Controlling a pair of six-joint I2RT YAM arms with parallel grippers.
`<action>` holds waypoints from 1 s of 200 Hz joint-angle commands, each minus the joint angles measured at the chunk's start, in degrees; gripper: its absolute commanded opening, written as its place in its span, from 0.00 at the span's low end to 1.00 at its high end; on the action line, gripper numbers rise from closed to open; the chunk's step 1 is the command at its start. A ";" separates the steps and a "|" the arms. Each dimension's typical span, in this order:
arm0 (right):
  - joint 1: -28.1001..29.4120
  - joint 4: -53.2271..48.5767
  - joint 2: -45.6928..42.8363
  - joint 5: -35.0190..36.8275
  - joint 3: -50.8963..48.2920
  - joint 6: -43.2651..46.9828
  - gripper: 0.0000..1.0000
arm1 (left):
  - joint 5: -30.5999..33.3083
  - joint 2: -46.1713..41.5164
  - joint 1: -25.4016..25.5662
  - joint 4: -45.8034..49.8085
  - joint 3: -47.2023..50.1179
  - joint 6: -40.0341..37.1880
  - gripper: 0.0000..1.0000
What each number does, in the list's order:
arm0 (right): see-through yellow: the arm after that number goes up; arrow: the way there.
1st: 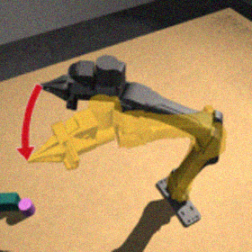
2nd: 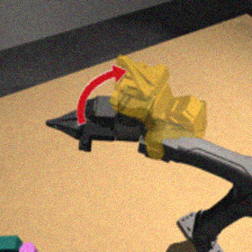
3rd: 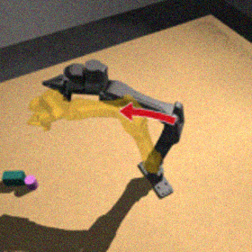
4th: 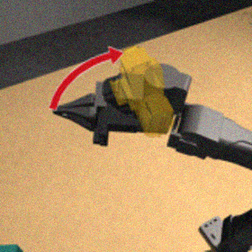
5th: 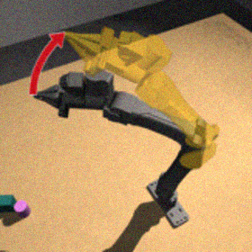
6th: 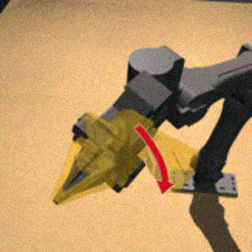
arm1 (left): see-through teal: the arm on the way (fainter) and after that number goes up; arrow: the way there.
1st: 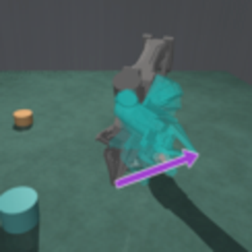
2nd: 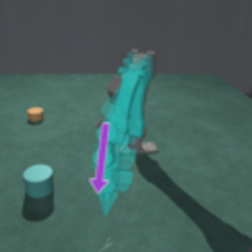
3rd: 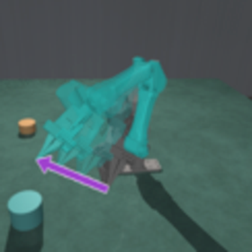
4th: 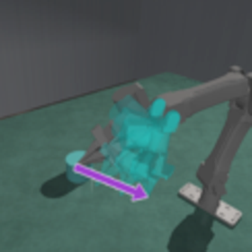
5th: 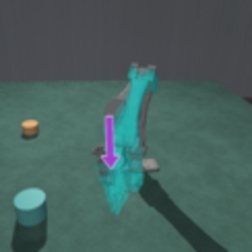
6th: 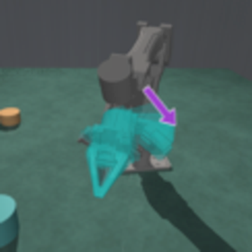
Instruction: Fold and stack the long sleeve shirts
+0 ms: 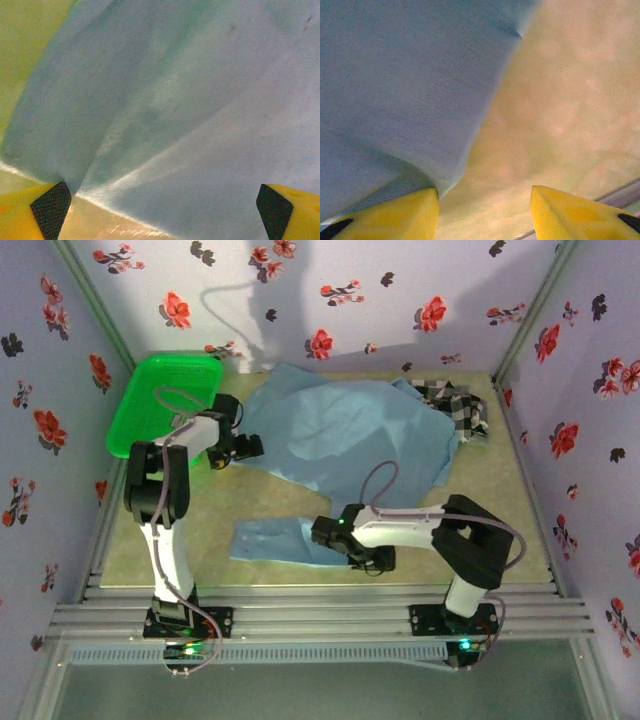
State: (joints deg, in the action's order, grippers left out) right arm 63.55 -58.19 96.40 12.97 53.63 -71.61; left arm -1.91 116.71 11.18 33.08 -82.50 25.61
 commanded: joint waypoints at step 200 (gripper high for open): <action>-9.55 23.83 -31.01 -6.96 -15.08 -8.35 0.71 | -17.49 -2.42 -8.47 -4.41 0.78 14.36 0.89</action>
State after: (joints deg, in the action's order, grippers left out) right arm 52.90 -43.94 60.58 10.46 37.39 -80.16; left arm -18.65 112.66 4.05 27.55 -79.48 38.54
